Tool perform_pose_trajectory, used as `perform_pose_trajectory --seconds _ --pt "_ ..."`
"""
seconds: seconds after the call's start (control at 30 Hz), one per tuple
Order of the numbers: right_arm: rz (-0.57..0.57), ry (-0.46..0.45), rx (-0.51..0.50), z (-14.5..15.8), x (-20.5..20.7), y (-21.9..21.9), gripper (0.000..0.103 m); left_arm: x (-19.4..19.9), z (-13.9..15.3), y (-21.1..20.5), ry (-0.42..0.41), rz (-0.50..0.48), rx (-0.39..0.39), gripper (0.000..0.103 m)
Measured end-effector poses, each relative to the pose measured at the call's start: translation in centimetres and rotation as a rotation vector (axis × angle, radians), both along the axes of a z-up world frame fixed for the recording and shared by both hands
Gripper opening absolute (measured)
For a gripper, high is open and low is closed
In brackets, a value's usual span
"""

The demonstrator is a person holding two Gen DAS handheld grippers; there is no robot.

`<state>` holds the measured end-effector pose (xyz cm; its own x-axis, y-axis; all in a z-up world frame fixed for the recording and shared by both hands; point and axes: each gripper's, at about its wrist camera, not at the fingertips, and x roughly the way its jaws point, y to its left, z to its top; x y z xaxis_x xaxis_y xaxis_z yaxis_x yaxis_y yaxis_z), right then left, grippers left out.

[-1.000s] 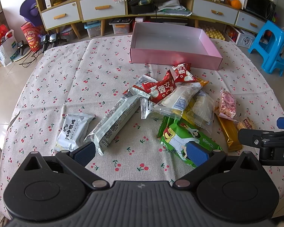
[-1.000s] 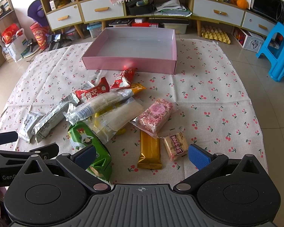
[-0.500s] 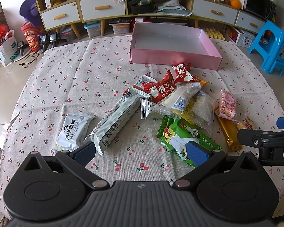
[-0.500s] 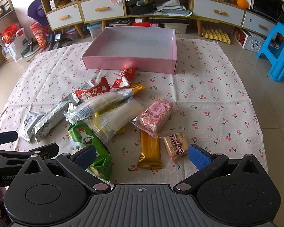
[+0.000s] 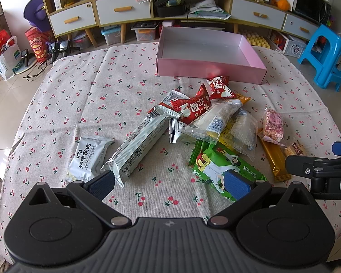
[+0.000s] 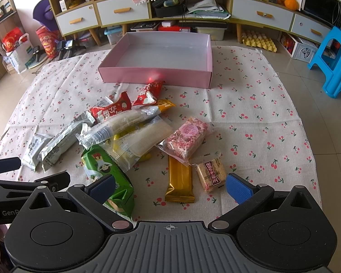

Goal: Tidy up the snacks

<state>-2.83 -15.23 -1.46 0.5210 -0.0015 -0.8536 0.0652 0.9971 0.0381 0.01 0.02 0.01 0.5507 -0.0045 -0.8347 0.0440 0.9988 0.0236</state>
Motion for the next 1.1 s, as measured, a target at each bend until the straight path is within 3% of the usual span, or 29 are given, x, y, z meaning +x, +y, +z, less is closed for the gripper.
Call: perform_pose_trajectory --seconds 0.63,1.1 --pt "0.0 0.001 -0.001 -0.1 0.0 0.0 0.103 0.0 0.0 0.0 -0.001 -0.001 0.001 0.102" --pt "0.014 -0.014 -0.046 0.1 1.1 0.0 0.103 0.6 0.3 0.3 -0.046 -0.038 0.052 0.102"
